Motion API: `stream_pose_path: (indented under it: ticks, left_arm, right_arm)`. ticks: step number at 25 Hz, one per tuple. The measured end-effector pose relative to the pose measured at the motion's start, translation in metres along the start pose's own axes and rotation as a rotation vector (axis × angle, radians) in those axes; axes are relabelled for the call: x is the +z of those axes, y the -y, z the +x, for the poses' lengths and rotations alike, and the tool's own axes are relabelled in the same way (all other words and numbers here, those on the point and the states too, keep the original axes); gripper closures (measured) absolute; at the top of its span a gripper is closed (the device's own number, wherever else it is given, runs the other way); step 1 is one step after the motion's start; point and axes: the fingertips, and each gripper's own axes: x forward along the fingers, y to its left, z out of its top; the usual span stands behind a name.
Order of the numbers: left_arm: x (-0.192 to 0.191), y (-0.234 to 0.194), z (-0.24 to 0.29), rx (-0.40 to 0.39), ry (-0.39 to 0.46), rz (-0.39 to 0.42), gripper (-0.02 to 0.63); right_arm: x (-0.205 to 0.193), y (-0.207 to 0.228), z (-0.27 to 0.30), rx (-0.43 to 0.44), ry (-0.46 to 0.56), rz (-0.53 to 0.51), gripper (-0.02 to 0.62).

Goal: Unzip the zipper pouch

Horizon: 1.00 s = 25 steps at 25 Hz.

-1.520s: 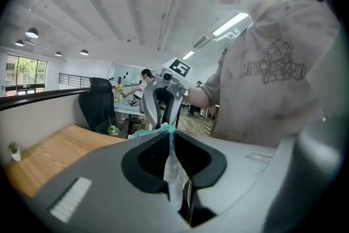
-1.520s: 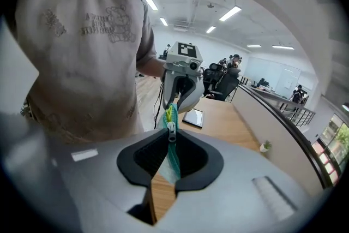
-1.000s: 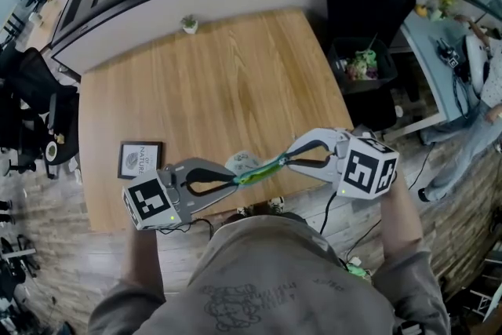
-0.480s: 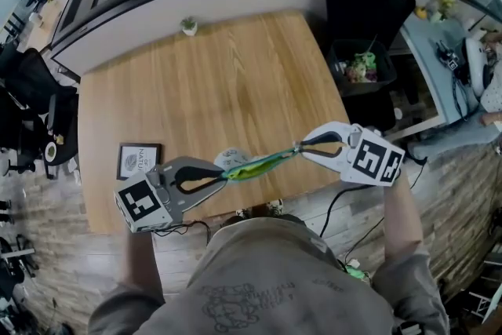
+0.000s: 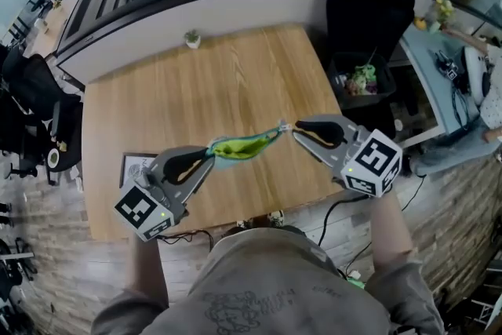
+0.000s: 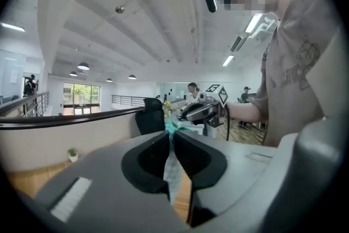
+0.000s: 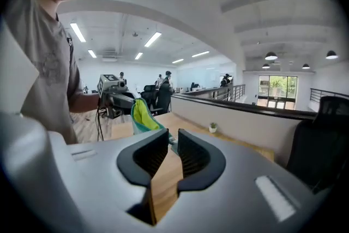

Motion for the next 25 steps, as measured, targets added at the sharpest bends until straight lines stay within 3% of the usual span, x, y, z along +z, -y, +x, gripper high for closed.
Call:
stream_pose_path:
  ticks: [6,9,14,20,25]
  left_arm:
    - [0.035,-0.028,-0.009,0.208,0.103,0.019,0.572]
    - [0.051,-0.045,-0.018,0.319,0.153,-0.01,0.572]
    - [0.07,-0.055,-0.027,0.439,0.226,-0.027,0.572]
    - [0.067,-0.057,-0.031,0.602,0.167,0.064,0.571]
    - [0.06,-0.053,-0.032,0.633,0.149,0.086,0.571]
  right_arm:
    - [0.041,0.007,-0.008,-0.147,0.128,0.055,0.541]
    - [0.063,0.011,-0.018,-0.238,0.199,0.088,0.543]
    - [0.095,0.009,-0.039,-0.382,0.316,0.044,0.545]
    - [0.104,0.0,-0.058,-0.483,0.373,0.024,0.546]
    - [0.079,-0.004,-0.053,-0.497,0.34,0.082,0.584]
